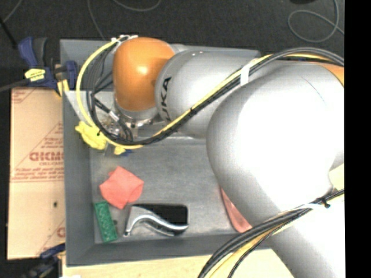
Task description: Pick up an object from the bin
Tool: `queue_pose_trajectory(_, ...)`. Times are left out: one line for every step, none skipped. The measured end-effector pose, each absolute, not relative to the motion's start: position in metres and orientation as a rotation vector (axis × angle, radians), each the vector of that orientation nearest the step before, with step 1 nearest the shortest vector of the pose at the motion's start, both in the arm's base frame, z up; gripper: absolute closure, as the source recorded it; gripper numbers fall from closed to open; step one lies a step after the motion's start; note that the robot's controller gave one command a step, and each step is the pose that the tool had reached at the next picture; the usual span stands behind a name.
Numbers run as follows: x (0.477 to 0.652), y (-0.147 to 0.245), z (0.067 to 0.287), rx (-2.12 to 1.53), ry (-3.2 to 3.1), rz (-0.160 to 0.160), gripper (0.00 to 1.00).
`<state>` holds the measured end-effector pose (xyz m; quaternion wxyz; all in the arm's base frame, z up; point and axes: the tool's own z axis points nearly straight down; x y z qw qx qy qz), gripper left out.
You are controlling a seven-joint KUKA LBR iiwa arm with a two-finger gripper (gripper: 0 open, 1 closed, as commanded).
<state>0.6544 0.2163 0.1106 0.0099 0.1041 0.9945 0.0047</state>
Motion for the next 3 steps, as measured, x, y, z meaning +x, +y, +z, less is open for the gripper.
queue_pose_trajectory(0.655,0.216,0.117,0.324,3.102,0.016,1.00)
queue_pose_trajectory(0.654,0.216,0.123,0.326,3.108,0.012,1.00)
queue_pose_trajectory(0.654,0.215,0.138,0.326,3.107,0.013,1.00)
